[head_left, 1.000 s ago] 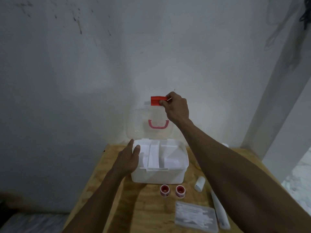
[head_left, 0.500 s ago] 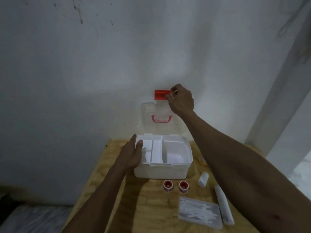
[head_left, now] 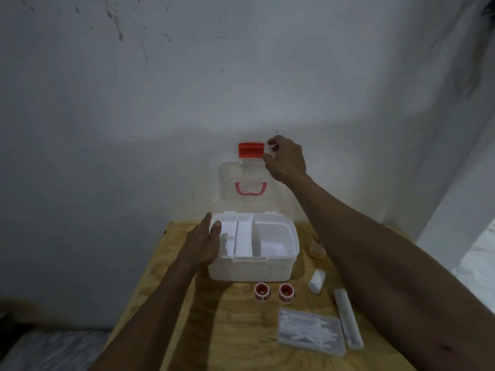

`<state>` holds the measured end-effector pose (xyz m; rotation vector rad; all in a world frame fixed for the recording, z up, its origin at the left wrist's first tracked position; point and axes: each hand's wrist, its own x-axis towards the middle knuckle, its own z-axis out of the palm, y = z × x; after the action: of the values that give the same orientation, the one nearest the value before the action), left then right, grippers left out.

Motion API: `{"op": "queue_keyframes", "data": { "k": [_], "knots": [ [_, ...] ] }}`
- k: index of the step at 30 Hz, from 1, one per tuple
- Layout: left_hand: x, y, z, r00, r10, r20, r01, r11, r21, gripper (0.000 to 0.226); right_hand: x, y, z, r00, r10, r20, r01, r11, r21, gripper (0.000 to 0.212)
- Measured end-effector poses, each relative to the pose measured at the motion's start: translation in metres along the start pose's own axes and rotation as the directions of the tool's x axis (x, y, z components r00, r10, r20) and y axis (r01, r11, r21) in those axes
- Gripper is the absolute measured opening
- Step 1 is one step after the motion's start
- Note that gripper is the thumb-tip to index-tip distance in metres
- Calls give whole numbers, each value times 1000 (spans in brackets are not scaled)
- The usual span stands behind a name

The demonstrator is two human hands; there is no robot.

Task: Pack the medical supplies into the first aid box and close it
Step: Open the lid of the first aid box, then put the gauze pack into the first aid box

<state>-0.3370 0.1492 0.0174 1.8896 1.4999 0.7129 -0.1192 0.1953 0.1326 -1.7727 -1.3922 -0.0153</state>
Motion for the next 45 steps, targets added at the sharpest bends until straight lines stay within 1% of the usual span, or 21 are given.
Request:
{"op": "queue_keyframes", "data": {
  "k": [5,9,11,12,14,16,18,21,23,25,26,27,29,30,33,35,37,40,42,44,45],
  "knots": [
    [-1,0,0,999,19,-31,-19,1000,12,56,-10,0,-10,1000,21,-6,-21,1000,19,47],
    [-3,-2,-2,994,74,-86,-66,993,96,56,-42,-5,-30,1000,1,-17,0,999,42,41],
    [-4,2,-2,996,50,-72,-42,994,105,60,-70,-10,-46,999,-17,34,17,1000,21,34],
    [-4,3,-1,998,26,-53,-20,993,115,63,-88,-12,-54,994,-35,103,35,999,-1,30],
    [-5,4,1,1000,6,-4,-6,991,137,70,-126,-10,-68,945,-49,322,68,996,-49,26],
    [-6,4,4,1000,5,17,-8,990,142,73,-162,2,-75,841,4,541,92,984,-151,33],
    [-8,4,7,1000,12,8,-13,990,143,70,-190,17,-79,739,93,668,134,950,-280,47],
    [-15,7,8,1000,15,-12,-13,988,156,70,-220,35,-80,622,182,761,131,935,-330,63],
    [-13,5,6,1000,22,-10,-20,987,161,74,-231,43,-79,577,202,791,134,933,-335,66],
    [-9,0,5,999,31,-12,-29,987,156,85,-235,50,-77,562,191,805,135,939,-317,48],
    [-5,-3,7,1000,26,-16,-23,988,156,86,-236,52,-76,559,184,809,144,939,-313,41],
    [-5,-3,7,1000,10,-19,-7,986,165,84,-236,53,-76,551,183,814,153,937,-314,41],
    [-5,-3,9,1000,-3,-21,7,984,180,76,-237,53,-76,538,172,825,172,936,-307,52],
    [-5,-3,10,1000,-2,-21,6,984,180,75,-237,54,-76,534,171,828,174,936,-306,56],
    [-7,-1,8,1000,-4,-27,8,984,176,79,-238,58,-76,535,177,826,150,942,-299,60],
    [-8,0,8,1000,-17,-26,21,985,172,74,-239,61,-75,545,172,821,118,953,-278,63],
    [-10,2,9,1000,-12,-28,17,986,169,70,-241,65,-75,564,158,810,56,972,-228,59],
    [-10,0,10,1000,8,-25,-3,986,165,70,-238,68,-79,595,110,796,-33,993,-113,46],
    [-6,-4,10,999,19,-29,-14,988,154,76,-228,63,-87,649,69,757,-105,994,-1,43],
    [-4,-6,10,999,15,-31,-10,989,149,85,-212,50,-94,747,61,662,-200,970,136,47],
    [-6,-4,9,999,9,-31,-4,989,150,82,-202,43,-96,802,68,593,-232,951,205,50]
  ]
}}
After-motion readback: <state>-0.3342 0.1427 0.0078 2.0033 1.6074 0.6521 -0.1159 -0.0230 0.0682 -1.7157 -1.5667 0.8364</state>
